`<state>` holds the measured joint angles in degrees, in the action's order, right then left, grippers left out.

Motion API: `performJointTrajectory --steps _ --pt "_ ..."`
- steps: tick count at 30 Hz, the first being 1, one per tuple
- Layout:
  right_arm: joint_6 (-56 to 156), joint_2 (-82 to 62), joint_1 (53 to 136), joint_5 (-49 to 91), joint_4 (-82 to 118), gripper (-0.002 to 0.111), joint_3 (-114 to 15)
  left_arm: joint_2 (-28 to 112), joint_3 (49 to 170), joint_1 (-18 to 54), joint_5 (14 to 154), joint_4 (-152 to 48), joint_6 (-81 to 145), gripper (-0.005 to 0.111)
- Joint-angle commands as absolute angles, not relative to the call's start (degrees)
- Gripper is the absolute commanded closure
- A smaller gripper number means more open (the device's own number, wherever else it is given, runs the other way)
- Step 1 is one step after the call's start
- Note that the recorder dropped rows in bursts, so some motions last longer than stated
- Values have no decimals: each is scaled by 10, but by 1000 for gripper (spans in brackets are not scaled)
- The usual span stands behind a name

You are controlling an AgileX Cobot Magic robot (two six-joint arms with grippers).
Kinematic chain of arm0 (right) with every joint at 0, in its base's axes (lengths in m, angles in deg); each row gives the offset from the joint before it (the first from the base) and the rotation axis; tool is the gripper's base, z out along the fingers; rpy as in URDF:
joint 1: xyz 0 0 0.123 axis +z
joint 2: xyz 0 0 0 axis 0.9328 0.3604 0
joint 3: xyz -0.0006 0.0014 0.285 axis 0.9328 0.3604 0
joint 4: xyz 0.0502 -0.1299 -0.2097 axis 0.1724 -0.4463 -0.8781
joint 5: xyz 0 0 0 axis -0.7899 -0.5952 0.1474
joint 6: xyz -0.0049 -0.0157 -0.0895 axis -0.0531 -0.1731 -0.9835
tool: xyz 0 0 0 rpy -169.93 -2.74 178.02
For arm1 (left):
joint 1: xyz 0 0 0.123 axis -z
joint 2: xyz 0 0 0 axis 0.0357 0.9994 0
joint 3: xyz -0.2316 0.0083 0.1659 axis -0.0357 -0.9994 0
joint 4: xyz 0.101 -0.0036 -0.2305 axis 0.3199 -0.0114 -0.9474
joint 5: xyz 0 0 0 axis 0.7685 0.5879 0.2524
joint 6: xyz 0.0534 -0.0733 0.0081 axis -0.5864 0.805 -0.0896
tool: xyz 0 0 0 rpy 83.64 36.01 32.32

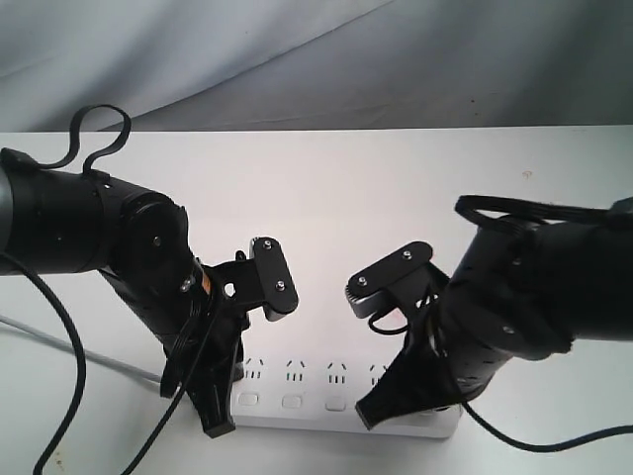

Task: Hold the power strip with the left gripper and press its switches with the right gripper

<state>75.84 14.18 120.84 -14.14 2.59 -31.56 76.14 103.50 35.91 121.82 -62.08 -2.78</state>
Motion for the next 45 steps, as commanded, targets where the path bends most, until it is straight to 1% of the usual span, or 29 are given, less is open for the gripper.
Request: performJointTrajectory --steps 1,7,15,22,32,42,45 --pt "776 75 1209 -147 38 108 -292 771 1033 363 1225 -618 -19 107" --pt "824 19 1209 -88 37 108 -236 771 1033 362 1225 -618 -17 107" --pt "825 16 1209 -26 58 108 -187 771 1033 362 1225 -618 -17 107" --pt "825 34 1209 -2 62 108 -184 771 1033 362 1222 -618 -18 107" --pt "825 112 1209 20 60 108 -184 771 1033 362 1224 -618 -16 107" --pt "834 116 1209 0 34 108 -186 771 1033 362 1224 -618 -16 107" --pt "849 113 1209 26 27 108 -186 771 1033 362 1224 -618 -16 107"
